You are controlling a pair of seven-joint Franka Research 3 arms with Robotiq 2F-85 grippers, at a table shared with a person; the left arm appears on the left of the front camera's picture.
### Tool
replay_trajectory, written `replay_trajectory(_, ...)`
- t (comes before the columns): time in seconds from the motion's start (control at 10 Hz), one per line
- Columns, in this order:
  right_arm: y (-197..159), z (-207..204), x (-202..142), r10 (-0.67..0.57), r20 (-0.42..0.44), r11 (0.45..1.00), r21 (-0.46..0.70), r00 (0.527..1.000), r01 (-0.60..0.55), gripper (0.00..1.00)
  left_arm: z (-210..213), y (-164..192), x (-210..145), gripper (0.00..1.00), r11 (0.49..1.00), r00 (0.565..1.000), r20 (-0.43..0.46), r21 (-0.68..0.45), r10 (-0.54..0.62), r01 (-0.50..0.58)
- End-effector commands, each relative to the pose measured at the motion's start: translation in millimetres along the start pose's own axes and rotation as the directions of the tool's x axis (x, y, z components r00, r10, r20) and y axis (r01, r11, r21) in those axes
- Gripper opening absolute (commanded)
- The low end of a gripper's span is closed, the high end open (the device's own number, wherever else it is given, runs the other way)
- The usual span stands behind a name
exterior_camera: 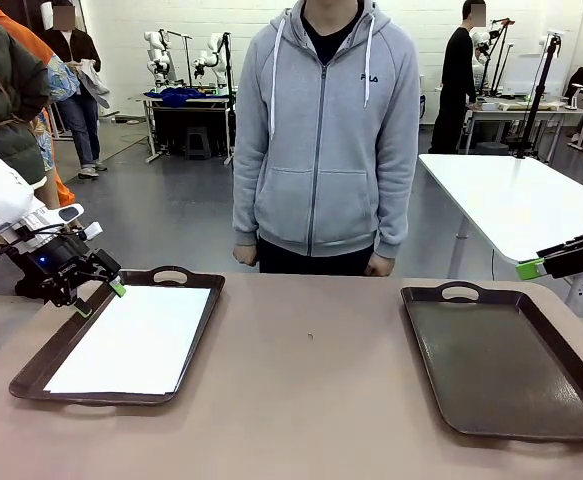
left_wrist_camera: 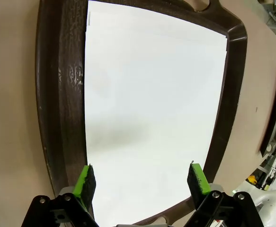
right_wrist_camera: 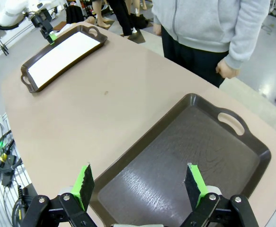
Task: Sort the A4 documents.
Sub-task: Place the A4 Paper in the designated Handle tray.
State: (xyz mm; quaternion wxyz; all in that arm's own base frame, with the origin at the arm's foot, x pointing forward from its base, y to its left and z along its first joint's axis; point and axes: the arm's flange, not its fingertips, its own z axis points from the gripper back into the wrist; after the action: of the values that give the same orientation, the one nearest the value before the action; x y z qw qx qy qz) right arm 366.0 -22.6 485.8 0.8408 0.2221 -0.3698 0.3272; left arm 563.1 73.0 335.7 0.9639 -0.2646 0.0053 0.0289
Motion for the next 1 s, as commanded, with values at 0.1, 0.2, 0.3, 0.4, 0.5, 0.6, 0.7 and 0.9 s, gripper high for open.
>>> replay_trajectory(0.1, -3.1, -4.1, -1.4, 0.004, 0.027, 1.000, 0.020, 1.000, -0.005, 1.00, 0.0, 0.0, 0.0, 1.00, 1.000, 1.000, 0.000, 0.000, 0.000, 0.000)
replay_trajectory(0.2, -3.1, -4.1, -1.4, 0.004, 0.027, 1.000, 0.020, 1.000, -0.005, 1.00, 0.0, 0.0, 0.0, 1.00, 1.000, 1.000, 0.000, 0.000, 0.000, 0.000)
replay_trajectory(0.3, -3.1, -4.1, -1.4, 0.004, 0.027, 1.000, 0.020, 1.000, -0.005, 1.00, 0.0, 0.0, 0.0, 1.00, 1.000, 1.000, 0.000, 0.000, 0.000, 0.000)
replay_trajectory(0.4, -3.1, -4.1, -1.4, 0.004, 0.027, 1.000, 0.020, 1.000, -0.005, 1.00, 0.0, 0.0, 0.0, 1.00, 1.000, 1.000, 0.000, 0.000, 0.000, 0.000)
replay_trajectory(0.5, -3.1, -4.1, -1.4, 0.004, 0.027, 1.000, 0.020, 1.000, -0.005, 1.00, 0.0, 0.0, 0.0, 1.00, 1.000, 1.000, 0.000, 0.000, 0.000, 0.000)
replay_trajectory(0.6, -3.1, -4.1, -1.4, 0.004, 0.027, 1.000, 0.020, 1.000, -0.005, 1.00, 0.0, 0.0, 0.0, 1.00, 1.000, 1.000, 0.000, 0.000, 0.000, 0.000)
replay_trajectory(0.7, -3.1, -4.1, -1.4, 0.004, 0.027, 1.000, 0.020, 1.000, -0.005, 1.00, 0.0, 0.0, 0.0, 1.00, 1.000, 1.000, 0.000, 0.000, 0.000, 0.000)
replay_trajectory(0.9, -3.1, -4.1, -1.4, 0.004, 0.027, 1.000, 0.020, 1.000, -0.005, 1.00, 0.0, 0.0, 0.0, 1.00, 1.000, 1.000, 0.000, 0.000, 0.000, 0.000)
